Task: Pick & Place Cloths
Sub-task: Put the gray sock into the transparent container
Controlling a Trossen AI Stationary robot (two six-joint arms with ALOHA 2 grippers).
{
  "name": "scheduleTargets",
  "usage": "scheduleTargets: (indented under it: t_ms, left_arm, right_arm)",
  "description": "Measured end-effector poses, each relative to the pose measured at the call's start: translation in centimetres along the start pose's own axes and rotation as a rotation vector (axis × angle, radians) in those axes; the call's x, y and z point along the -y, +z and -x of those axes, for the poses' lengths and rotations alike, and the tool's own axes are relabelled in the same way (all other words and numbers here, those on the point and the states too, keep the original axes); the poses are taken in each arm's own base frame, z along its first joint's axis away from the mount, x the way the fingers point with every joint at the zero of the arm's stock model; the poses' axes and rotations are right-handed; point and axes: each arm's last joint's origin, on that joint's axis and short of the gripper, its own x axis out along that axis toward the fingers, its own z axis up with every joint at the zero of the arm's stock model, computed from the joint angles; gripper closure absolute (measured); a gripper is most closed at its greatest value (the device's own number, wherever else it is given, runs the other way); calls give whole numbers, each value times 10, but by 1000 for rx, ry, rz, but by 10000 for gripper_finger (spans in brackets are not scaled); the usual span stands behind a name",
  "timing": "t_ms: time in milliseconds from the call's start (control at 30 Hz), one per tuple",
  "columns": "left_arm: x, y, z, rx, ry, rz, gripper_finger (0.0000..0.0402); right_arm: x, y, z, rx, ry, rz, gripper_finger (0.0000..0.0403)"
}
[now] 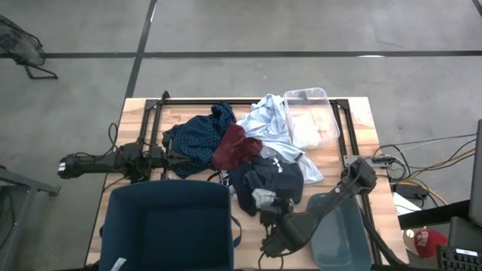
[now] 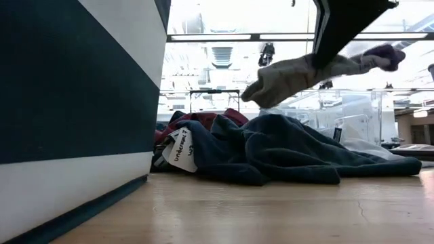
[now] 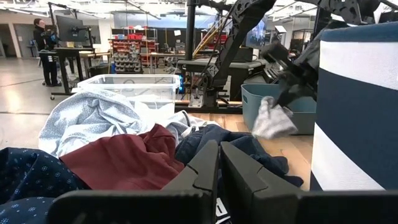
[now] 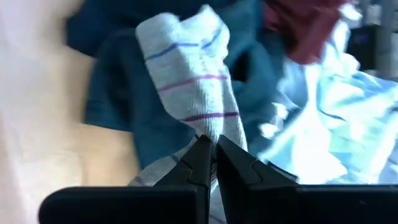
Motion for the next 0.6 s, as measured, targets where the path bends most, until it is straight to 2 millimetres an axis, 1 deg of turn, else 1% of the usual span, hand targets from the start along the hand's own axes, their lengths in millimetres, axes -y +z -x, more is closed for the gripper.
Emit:
scheduleTargets:
  t_ms: [67,167,333,500,600]
  left_arm:
    - [0,0,0,0,0,0,378]
    - [0,0,0,0,0,0,378]
    - [0,0,0,0,0,0,378]
    - [0,0,0,-1,0,0,378]
    - [0,0,0,-1,0,0,378]
  right_arm:
    - [4,0,3,4,-21,-15,390]
    - [10,-1,8,21,-8,-20,390]
    - [24,-3,20,78,-15,-59,390]
    - [48,-9,34,157,-38,-131,390]
    - [67,-16,44,210,-52,-158,390]
